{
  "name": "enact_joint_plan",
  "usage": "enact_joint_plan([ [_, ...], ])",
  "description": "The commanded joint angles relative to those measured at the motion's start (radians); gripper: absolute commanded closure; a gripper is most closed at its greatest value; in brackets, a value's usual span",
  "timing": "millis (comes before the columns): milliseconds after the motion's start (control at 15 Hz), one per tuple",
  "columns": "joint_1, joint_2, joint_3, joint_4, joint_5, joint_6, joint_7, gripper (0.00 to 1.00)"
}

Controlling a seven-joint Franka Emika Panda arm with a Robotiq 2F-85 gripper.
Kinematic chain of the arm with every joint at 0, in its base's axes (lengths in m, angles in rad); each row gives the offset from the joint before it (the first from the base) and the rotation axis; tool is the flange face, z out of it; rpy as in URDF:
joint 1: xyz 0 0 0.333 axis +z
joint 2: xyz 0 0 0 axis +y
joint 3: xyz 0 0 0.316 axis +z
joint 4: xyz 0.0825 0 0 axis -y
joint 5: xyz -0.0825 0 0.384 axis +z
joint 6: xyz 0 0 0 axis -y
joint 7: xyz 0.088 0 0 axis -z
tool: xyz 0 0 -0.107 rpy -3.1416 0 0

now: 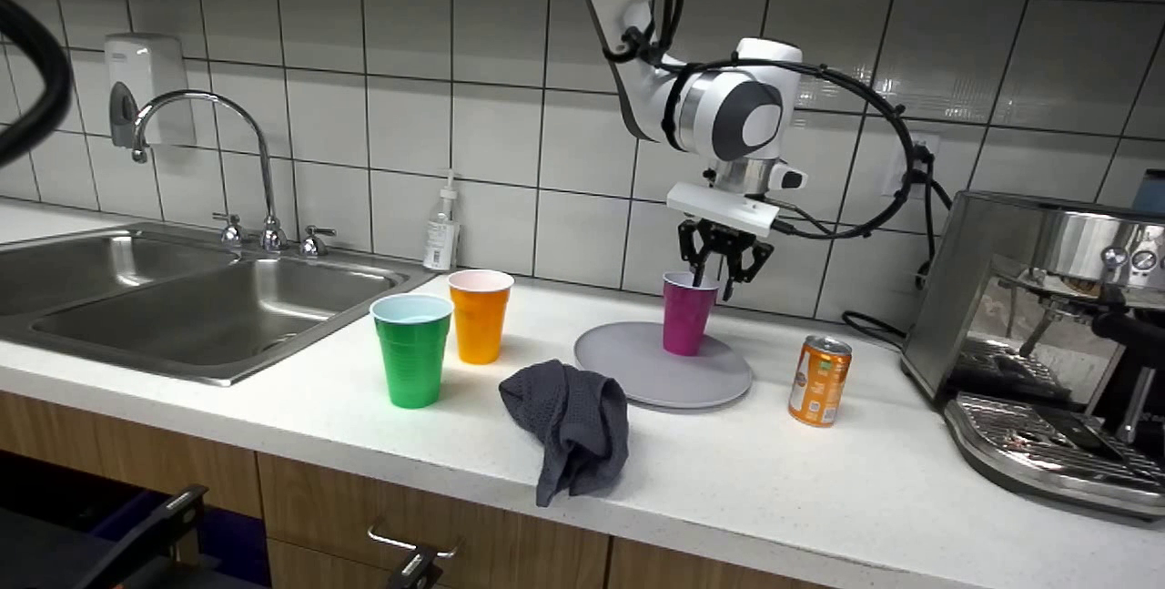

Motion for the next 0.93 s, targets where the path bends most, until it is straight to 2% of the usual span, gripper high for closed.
enact_joint_plan([
  [0,-0.004,-0.001,0.003,0.029,0.002,-0.031,0.001,0.17],
  [133,-0.004,-0.010,0.004,0.020,0.004,-0.023,0.000,0.02],
  [200,-0.005,-0.015,0.005,0.014,0.005,-0.020,-0.002,0.00],
  [867,0.012,-0.096,0.005,-0.092,0.002,0.029,-0.008,0.00],
])
